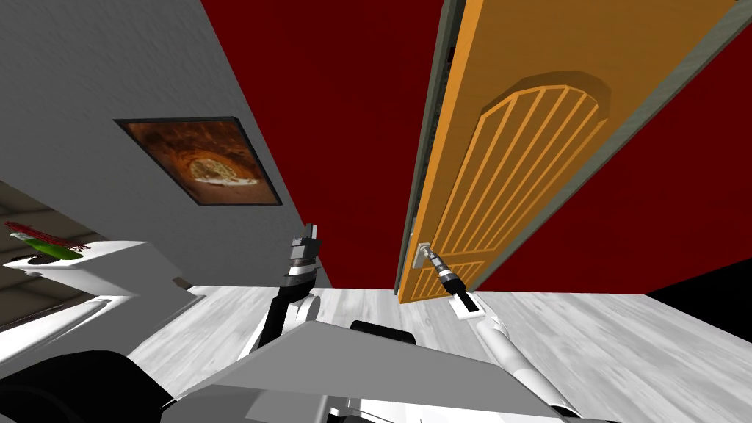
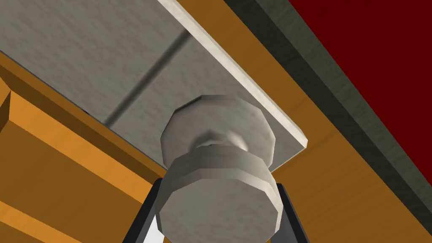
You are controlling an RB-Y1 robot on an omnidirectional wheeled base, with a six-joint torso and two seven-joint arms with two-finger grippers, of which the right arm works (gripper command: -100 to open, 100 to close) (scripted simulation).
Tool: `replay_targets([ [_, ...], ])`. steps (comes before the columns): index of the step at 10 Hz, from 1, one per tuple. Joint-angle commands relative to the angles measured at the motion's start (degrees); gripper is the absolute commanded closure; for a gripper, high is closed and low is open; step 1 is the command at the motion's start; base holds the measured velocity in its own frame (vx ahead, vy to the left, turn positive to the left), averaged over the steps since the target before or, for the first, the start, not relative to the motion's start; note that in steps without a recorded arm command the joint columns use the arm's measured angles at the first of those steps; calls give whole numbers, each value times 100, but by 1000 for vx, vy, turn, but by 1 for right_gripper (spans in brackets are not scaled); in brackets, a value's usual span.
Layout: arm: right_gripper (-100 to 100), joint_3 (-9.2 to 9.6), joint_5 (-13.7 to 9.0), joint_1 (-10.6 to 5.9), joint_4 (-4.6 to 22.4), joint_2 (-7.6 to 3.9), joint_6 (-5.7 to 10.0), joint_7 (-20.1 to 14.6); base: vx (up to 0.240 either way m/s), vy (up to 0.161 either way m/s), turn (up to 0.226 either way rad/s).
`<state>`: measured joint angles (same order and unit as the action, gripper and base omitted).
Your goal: Pull the door open
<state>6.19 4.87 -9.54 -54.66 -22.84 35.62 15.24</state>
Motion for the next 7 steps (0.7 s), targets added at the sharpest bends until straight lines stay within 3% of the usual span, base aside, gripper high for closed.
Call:
replay_targets([
  [1, 100, -26, -141, -36, -2, -2, -12, -238, -59, -54, 73],
  [7, 100, -41, -707, -161, 97, 124, -110, -1110, -71, -61, 116],
])
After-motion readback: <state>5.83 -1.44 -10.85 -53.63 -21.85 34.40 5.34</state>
